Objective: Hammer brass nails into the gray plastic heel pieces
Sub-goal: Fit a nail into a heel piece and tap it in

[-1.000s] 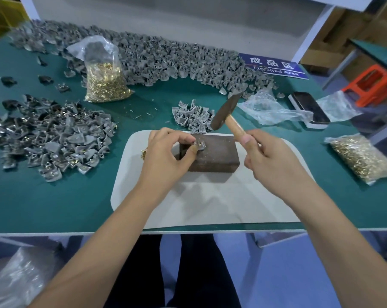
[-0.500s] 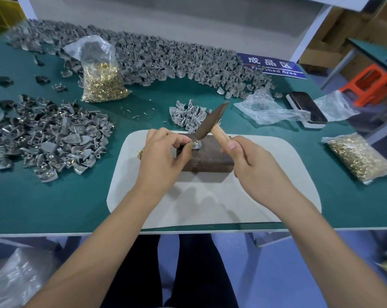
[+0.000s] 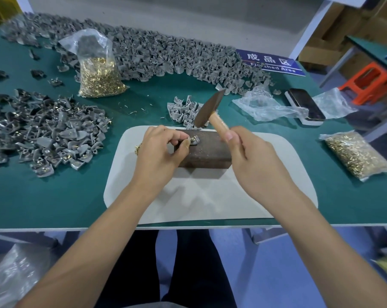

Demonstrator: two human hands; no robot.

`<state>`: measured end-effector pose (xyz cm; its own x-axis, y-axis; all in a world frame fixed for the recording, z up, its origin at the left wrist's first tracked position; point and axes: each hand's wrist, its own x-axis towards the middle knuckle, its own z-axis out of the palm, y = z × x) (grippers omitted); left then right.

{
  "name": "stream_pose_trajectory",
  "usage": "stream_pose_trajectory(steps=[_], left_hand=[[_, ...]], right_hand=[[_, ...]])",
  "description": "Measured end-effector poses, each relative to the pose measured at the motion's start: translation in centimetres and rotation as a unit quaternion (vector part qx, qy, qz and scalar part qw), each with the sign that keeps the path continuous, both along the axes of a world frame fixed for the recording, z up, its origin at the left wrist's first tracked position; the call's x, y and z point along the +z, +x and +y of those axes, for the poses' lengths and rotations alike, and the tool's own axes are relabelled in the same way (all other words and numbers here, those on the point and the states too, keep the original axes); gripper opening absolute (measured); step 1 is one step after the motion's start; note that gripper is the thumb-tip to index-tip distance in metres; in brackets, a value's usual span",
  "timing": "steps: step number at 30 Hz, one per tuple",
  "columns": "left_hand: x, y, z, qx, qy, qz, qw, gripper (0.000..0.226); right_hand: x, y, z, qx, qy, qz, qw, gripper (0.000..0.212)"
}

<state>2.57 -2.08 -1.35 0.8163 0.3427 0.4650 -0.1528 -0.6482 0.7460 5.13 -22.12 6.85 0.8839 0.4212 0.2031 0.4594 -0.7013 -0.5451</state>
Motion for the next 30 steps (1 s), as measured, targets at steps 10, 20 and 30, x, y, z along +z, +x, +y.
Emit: stream_pose_trajectory(steps=[10,20,30], left_hand=[[-0.3,0.2,0.1,-0.008,-0.029,-0.013,0.999,0.008],[-0.2,0.2,0.0,0.003,-0.018,-0.010,1.000,0.008],[0.0,0.1,0.0,0.007,-0.019,0.014,1.000,0.014]], right_hand=[[0.1,0.3,0.5,-0.010,0.002,0.013,1.000,0.033],[-1.1,1.1,0.1,-0.068,0.000,-0.001,0.998,0.027],[-4.2,4.2,0.4,-0.170,-0.033,0.038,0.984,0.025]])
